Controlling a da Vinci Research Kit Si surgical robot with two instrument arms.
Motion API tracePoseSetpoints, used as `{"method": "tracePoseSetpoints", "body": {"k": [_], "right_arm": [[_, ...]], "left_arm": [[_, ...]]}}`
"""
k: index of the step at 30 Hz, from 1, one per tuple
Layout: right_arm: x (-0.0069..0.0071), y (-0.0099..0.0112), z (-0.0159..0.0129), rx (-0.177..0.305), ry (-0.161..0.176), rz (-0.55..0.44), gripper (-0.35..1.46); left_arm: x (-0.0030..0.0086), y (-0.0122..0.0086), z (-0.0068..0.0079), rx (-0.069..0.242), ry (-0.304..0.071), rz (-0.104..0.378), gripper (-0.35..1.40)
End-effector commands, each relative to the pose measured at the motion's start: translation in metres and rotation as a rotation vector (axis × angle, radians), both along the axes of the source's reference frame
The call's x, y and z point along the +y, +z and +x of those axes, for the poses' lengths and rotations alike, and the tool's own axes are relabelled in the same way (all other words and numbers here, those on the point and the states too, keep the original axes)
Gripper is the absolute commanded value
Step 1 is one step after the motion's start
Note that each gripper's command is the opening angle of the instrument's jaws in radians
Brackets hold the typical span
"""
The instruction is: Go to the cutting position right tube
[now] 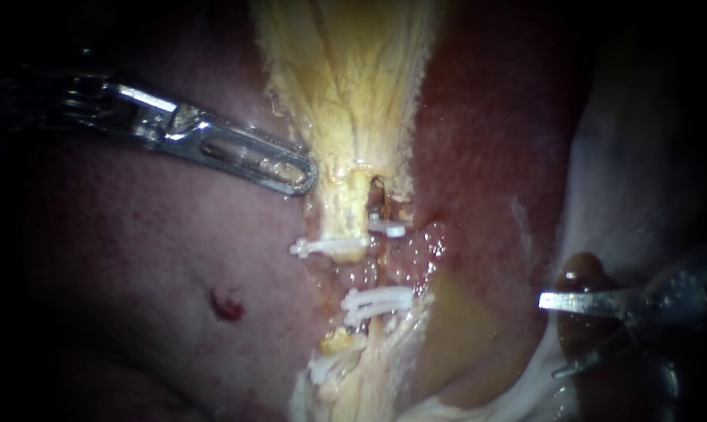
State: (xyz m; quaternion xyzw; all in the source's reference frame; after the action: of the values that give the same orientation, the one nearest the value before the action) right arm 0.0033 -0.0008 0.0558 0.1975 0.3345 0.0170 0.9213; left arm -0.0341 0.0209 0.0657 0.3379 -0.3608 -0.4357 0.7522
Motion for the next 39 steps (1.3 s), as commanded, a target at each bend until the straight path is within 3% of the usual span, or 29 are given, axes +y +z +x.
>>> {"method": "tracePoseSetpoints", "body": {"k": [1, 6, 13, 16, 24, 28, 35, 39], "right_arm": [[0.0000, 0.0000, 0.0000, 0.000, 0.000, 0.000, 1.44], [0.0000, 0.0000, 0.0000, 0.000, 0.000, 0.000, 1.44], [0.0000, 0.0000, 0.0000, 0.000, 0.000, 0.000, 1.44], [0.0000, 0.0001, 0.0000, 0.000, 0.000, 0.000, 1.44], [0.0002, 0.0003, 0.0010, 0.002, -0.002, 0.012, 1.44], [0.0008, 0.0010, 0.0029, 0.006, -0.002, 0.093, 1.44], [0.0028, 0.0044, 0.0069, -0.038, 0.079, 0.162, 1.42], [0.0028, 0.0073, 0.0081, -0.053, 0.103, 0.200, 1.41]], "left_arm": [[0.0000, -0.0001, 0.0001, 0.000, 0.000, 0.000, -0.35], [0.0004, -0.0009, 0.0012, -0.006, 0.007, 0.006, -0.35], [0.0028, -0.0049, 0.0057, 0.017, -0.033, -0.008, -0.35], [0.0037, -0.0060, 0.0069, 0.016, -0.051, -0.009, -0.35], [0.0036, -0.0064, 0.0069, 0.018, -0.059, -0.010, -0.35], [0.0034, -0.0067, 0.0067, 0.020, -0.064, -0.005, -0.35], [0.0032, -0.0070, 0.0064, 0.022, -0.067, -0.006, -0.35], [0.0031, -0.0069, 0.0063, 0.024, -0.070, -0.008, -0.35]]}}
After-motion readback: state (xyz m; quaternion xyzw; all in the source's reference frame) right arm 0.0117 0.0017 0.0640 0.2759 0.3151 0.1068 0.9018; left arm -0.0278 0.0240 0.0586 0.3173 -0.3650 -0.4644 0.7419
